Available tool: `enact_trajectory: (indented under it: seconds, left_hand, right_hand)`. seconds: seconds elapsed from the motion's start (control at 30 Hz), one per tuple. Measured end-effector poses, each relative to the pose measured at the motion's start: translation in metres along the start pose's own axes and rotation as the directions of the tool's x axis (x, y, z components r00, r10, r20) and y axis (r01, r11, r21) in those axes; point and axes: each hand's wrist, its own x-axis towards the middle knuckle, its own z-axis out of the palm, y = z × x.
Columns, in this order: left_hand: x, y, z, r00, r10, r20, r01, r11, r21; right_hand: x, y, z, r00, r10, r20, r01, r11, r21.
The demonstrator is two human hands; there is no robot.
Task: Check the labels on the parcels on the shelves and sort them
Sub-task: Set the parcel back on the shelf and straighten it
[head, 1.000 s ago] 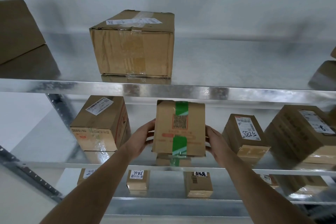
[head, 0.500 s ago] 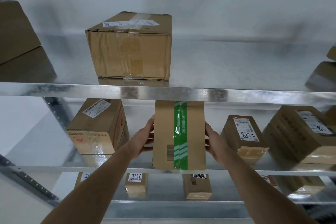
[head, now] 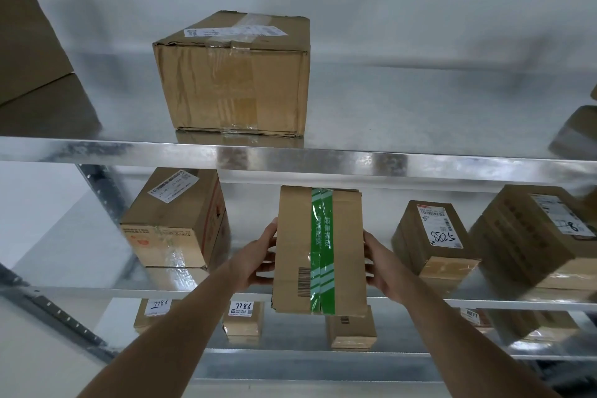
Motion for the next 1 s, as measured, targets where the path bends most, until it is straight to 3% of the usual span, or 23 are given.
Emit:
enact_trajectory:
  seconds: [1.0]
  left_hand:
    - [-0.0046,0.0024,-0.0026,0.999,0.009,-0.037,-0.009,1.000,0.004]
  right_hand:
    - [0.0000,-0.0021,0.0066,1.000,0.009,-0.001,-0.009,1.000,-0.029]
